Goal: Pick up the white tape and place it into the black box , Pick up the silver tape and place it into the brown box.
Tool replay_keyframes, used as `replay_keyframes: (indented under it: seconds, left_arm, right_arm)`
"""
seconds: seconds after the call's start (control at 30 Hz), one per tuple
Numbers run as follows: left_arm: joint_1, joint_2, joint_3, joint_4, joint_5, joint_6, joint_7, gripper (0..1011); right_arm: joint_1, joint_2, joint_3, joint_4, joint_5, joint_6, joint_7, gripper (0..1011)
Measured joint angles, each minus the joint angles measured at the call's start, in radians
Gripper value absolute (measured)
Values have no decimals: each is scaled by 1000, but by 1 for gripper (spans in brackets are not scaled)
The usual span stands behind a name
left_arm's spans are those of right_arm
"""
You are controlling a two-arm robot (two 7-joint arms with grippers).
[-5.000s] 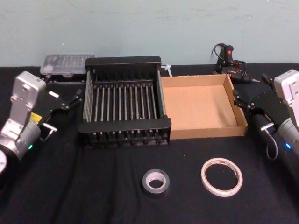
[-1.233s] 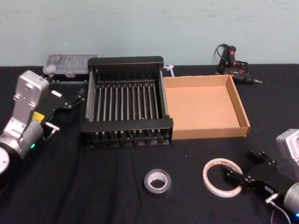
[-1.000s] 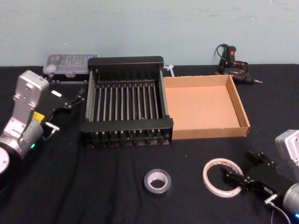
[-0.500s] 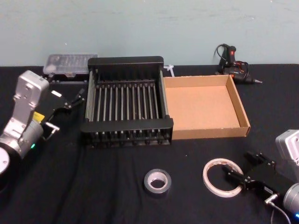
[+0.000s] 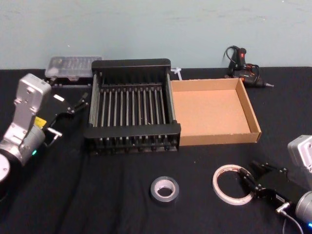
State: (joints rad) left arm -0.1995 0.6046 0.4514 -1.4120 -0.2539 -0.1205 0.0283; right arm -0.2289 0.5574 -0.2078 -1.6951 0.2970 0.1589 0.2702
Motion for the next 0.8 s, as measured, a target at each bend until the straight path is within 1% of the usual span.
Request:
replay_keyframes:
  seconds: [0.03,0.07,0.17,0.23,0.27,0.3,0.4,0.8]
  left_arm:
    - [0,0,0,0,0,0,0,1001]
    - [0,0,0,0,0,0,0,1001]
    - [0,0,0,0,0,0,0,1001]
    - [0,0,0,0,0,0,0,1001]
    - [0,0,0,0,0,0,0,1001]
    - [0,0,0,0,0,0,0,1001]
    - [0,0,0,0,0,0,0,1001]
    - [0,0,0,0,0,0,0,1001]
  right_arm:
    - [0,0,0,0,0,0,0,396]
    - [0,0,0,0,0,0,0,339]
    - [0,0,0,0,1,0,0,274]
    - [0,0,0,0,1,0,0,198]
    - [0,0,0,0,1,0,0,187]
    - [0,0,0,0,1,0,0,125]
    - [0,0,0,0,1,0,0,95]
    - [0,0,0,0,1,0,0,95]
